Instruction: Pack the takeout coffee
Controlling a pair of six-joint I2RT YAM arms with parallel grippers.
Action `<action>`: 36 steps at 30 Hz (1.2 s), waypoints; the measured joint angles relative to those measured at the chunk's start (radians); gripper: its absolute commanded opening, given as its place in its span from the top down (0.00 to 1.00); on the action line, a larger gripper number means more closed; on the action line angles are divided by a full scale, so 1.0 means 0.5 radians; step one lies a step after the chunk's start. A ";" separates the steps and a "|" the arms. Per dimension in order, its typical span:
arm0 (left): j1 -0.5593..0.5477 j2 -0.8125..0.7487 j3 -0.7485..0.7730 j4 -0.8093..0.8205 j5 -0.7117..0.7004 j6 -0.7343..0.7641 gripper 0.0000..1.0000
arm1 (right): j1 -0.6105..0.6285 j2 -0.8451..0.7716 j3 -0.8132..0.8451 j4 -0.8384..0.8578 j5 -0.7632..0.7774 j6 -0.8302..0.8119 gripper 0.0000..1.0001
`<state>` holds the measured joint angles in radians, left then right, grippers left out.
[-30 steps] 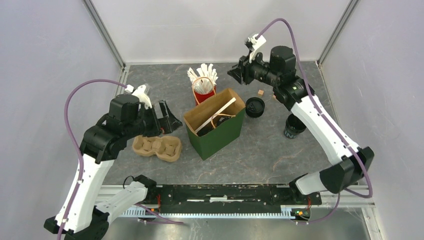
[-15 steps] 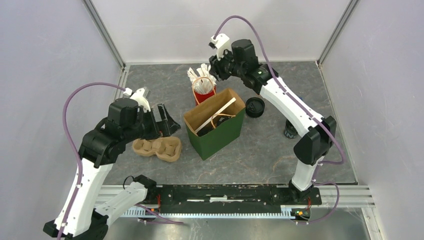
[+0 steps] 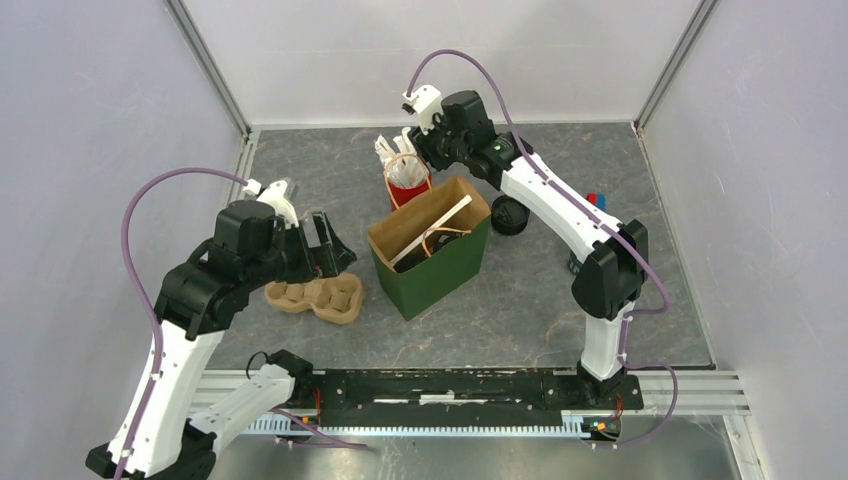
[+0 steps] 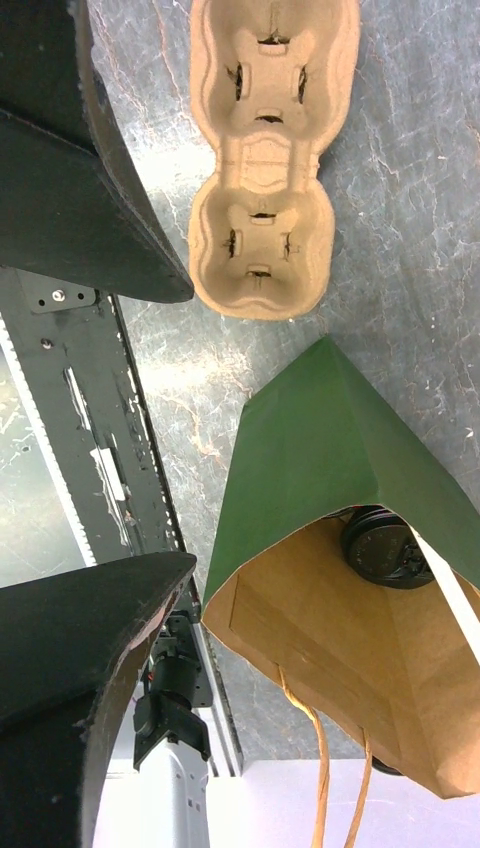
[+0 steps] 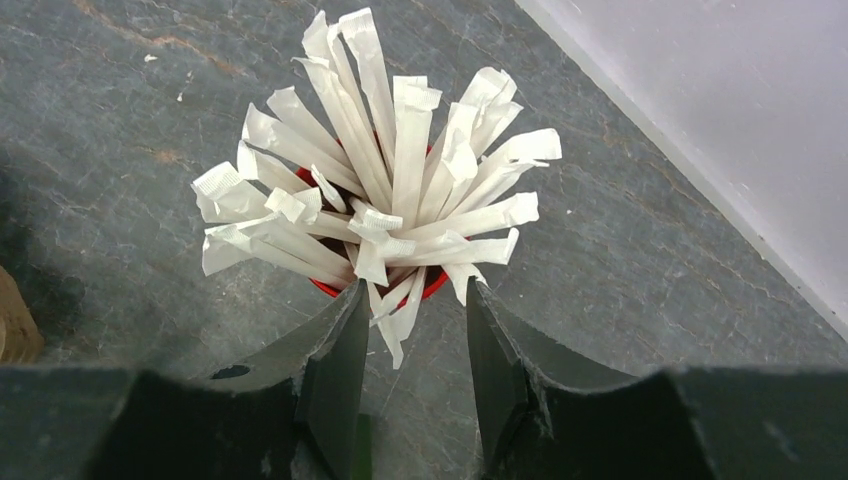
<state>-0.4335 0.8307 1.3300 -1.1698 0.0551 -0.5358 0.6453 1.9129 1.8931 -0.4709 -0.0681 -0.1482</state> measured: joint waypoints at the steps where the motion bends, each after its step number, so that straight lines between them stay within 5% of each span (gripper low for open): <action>1: 0.000 -0.002 0.000 -0.008 -0.004 0.002 0.00 | 0.000 0.003 0.000 -0.012 0.002 -0.002 0.53; 18: 0.000 0.001 0.000 -0.017 -0.005 0.012 0.00 | 0.000 0.048 0.006 -0.041 -0.011 -0.005 0.54; 25: 0.000 0.001 0.000 -0.021 -0.005 0.013 0.00 | 0.000 0.079 0.011 -0.072 -0.011 -0.009 0.89; 31: 0.000 0.003 0.000 -0.021 -0.006 0.013 0.00 | 0.000 0.079 0.068 -0.078 -0.002 -0.012 0.83; 36: 0.000 0.018 0.000 -0.021 -0.006 0.014 0.00 | 0.000 0.069 0.077 -0.043 -0.002 -0.028 1.00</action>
<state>-0.4335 0.8394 1.3300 -1.1801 0.0521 -0.5289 0.6453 1.9472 1.9316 -0.4927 -0.0689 -0.1623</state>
